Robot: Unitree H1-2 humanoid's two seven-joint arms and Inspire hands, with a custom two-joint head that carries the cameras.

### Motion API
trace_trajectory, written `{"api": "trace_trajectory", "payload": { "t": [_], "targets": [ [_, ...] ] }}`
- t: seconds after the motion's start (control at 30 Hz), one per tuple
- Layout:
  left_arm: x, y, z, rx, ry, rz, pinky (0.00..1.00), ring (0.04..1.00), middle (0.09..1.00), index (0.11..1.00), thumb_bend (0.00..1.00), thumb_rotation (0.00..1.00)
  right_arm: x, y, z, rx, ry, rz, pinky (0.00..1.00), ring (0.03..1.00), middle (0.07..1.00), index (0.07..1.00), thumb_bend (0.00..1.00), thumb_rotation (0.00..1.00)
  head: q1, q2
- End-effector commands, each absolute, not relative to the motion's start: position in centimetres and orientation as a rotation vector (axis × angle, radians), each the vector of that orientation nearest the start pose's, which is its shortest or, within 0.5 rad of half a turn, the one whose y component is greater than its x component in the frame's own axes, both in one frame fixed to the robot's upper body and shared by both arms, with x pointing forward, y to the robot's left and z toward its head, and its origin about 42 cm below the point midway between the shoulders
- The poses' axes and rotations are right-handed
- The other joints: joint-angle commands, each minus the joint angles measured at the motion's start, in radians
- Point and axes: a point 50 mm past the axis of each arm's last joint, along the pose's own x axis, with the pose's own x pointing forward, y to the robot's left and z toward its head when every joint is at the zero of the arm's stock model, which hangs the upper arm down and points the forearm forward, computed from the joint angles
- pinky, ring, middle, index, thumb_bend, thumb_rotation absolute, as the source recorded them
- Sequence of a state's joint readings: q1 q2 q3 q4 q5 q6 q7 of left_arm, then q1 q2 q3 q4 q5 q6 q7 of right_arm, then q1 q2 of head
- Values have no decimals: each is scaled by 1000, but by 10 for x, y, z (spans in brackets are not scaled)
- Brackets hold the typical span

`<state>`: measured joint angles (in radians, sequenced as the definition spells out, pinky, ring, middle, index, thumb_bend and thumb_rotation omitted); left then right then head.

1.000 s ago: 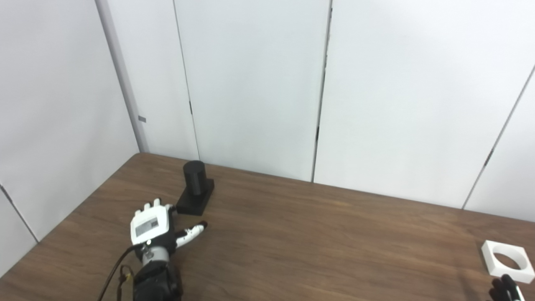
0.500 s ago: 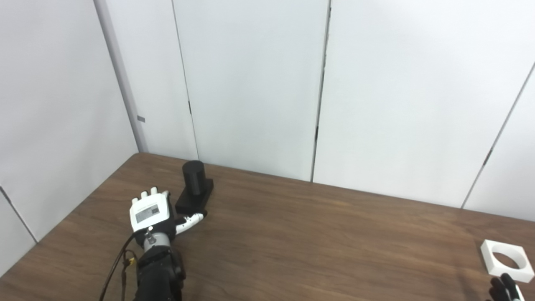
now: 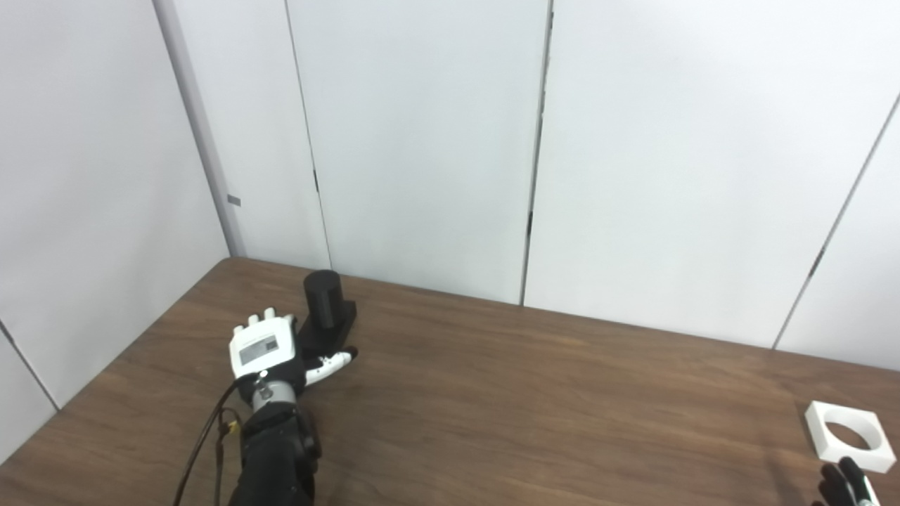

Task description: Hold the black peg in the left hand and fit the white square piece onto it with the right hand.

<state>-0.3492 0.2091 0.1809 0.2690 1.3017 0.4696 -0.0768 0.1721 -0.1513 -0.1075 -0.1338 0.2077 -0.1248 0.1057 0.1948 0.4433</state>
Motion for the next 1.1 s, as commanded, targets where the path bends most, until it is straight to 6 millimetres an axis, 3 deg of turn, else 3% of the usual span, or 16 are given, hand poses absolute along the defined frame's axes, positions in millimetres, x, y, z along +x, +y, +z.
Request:
{"api": "trace_trajectory", "payload": {
  "t": [0.0, 0.57, 1.07],
  "targets": [
    [401, 344, 174, 1385, 375, 516, 994, 999, 987, 887, 869, 835, 213, -271, 84, 94, -47, -51, 991, 1000, 981, 997, 639, 1000, 1, 1],
    [415, 344, 175, 1391, 396, 476, 893, 941, 914, 828, 818, 740, 210, -272, 87, 108, -50, -46, 979, 1000, 987, 999, 614, 974, -2, 12],
    [412, 349, 176, 1378, 386, 505, 927, 965, 941, 871, 815, 764, 209, -272, 88, 86, -53, -42, 969, 1000, 985, 999, 580, 985, -1, 26]
  ]
}}
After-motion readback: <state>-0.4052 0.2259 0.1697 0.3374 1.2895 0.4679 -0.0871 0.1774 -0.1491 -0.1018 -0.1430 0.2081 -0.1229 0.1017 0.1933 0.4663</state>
